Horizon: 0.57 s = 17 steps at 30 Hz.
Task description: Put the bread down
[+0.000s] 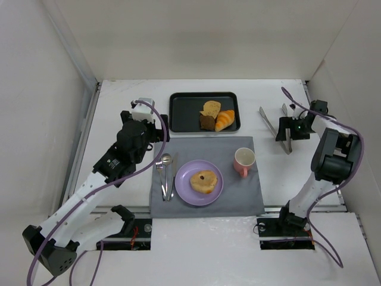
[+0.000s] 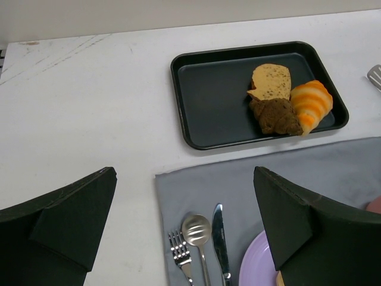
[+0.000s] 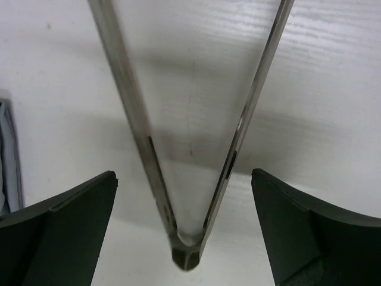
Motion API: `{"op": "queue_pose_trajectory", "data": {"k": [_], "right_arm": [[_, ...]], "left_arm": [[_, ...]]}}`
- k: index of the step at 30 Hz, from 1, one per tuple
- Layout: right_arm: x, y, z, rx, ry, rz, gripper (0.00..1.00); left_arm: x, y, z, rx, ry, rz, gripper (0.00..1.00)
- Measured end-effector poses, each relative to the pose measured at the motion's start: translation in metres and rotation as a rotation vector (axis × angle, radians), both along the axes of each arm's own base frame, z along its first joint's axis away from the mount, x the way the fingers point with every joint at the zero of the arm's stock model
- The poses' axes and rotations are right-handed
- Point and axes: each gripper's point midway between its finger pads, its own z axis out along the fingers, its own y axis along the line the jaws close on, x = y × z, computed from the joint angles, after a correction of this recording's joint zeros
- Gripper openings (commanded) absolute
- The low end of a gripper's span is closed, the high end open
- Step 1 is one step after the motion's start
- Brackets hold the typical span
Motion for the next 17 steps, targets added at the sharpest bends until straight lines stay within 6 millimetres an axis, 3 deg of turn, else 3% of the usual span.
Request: {"op": "queue_pose_trajectory", "data": {"k": [3,5,10,12,14,17], "right_arm": [[-0.014,0.002,0.018,-0.029,-0.04,-0.001,1.0],[-0.023,0.004,0.047,-0.064,-0.109,-0.005,1.0],[-0.027,0.002,0.167,-0.199,-0.459,-0.03,1.0],[-0.031,0.004,0.205,-0.228,-0.581,-0.047,1.0],[-0.035,0.007,0.222,-0.221,-0.641,-0.074,1.0],[-0.041,0.012,0.222,-0.174,-0.656,-0.125,1.0]], "left_arm": [[0.0,0.0,0.0,0.0,0.0,0.0,1.0],[0.0,0.0,0.0,-0.001,0.0,0.0,1.0],[-0.001,0.0,0.002,-0.004,-0.004,-0.002,1.0],[-0.002,0.001,0.004,-0.009,-0.01,-0.004,1.0],[-0.003,0.001,0.007,-0.016,-0.018,-0.007,1.0],[-0.005,0.002,0.009,-0.02,-0.024,-0.008,1.0]]}}
